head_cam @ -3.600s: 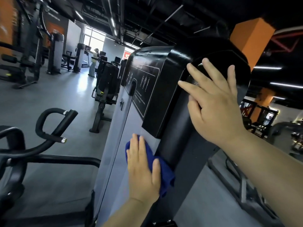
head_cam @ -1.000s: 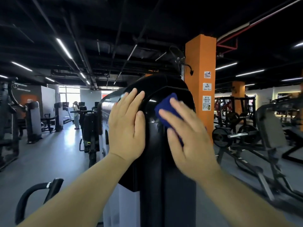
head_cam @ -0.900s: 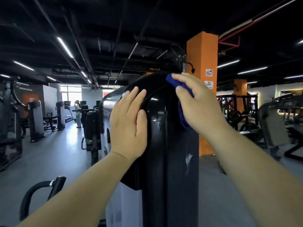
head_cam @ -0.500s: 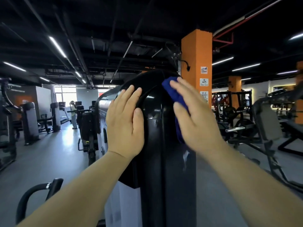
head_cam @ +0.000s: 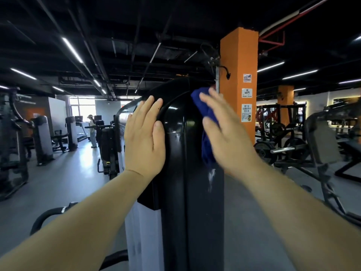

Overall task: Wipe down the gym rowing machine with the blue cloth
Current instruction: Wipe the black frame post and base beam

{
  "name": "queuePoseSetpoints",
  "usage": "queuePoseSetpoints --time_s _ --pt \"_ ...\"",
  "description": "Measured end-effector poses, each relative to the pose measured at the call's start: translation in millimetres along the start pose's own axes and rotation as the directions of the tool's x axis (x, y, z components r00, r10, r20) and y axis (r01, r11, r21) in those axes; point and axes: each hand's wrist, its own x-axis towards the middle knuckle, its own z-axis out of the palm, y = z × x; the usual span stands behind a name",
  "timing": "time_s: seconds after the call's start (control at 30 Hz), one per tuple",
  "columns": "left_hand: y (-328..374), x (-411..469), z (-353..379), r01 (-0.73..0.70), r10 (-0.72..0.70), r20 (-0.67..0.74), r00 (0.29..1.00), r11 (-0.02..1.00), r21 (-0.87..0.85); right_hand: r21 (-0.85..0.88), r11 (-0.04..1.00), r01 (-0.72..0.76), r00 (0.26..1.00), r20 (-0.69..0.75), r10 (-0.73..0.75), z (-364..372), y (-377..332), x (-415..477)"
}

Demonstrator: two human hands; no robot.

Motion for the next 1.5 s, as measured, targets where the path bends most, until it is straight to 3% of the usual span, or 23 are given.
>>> queuePoseSetpoints --time_s 0.1,0.17,0.3,0.4,0.57,0.67,0.8,0.9,1.0,1.1,1.23,1.33,1.5 --pt "8 -3 -4 0.070 -0.070 0.044 0.997 0.998 0.003 0.066 0.994 -0.084 0.994 -0.070 0.089 -4 -5 23" --pt "14 -4 -7 0.112 -0.112 0.065 0.992 0.994 0.003 -0.005 1.000 0.020 0.991 -0.132 -0.021 15 1 -9" --pt "26 -15 -12 0.147 -0.153 0.116 0.981 0.987 0.062 -0.138 0.970 0.198 0.979 -0.027 -0.204 51 27 -103" --pt "30 -22 -15 0.151 -0.165 0.144 0.976 0.983 0.100 -0.129 0.941 0.312 0.950 0.023 -0.311 33 42 -75" --pt "44 -30 -8 0.186 -0.203 0.091 0.975 0.968 0.167 0.118 0.983 0.141 0.985 -0.122 -0.126 12 24 -1" --pt "50 -38 -3 0.195 -0.217 0.086 0.972 0.958 0.211 0.089 0.985 0.150 0.973 -0.188 -0.131 38 30 -43" --pt "53 -38 -9 0.204 -0.250 0.163 0.954 0.945 0.257 -0.032 0.945 0.325 0.945 -0.019 -0.325 52 55 -113" --pt "52 -35 -17 0.176 -0.241 0.219 0.945 0.944 0.278 -0.014 0.882 0.470 0.881 0.068 -0.468 29 58 -76" --pt "51 -33 -24 0.164 -0.240 0.256 0.937 0.945 0.284 0.022 0.914 0.406 0.914 0.017 -0.406 16 42 -32" --pt "48 -35 -31 0.132 -0.225 0.268 0.937 0.937 0.323 0.024 0.945 0.327 0.945 -0.025 -0.327 32 43 -60" --pt "37 -60 -33 0.050 -0.162 0.281 0.946 0.929 0.366 -0.128 0.913 0.388 0.921 0.087 -0.379 65 65 -161" --pt "22 -84 -30 0.004 -0.122 0.307 0.944 0.934 0.356 -0.173 0.865 0.471 0.881 0.148 -0.450 57 66 -150" --pt "0 -98 -32 -0.052 -0.051 0.332 0.942 0.954 0.294 -0.096 0.962 0.255 0.962 -0.077 -0.262 38 26 -65"
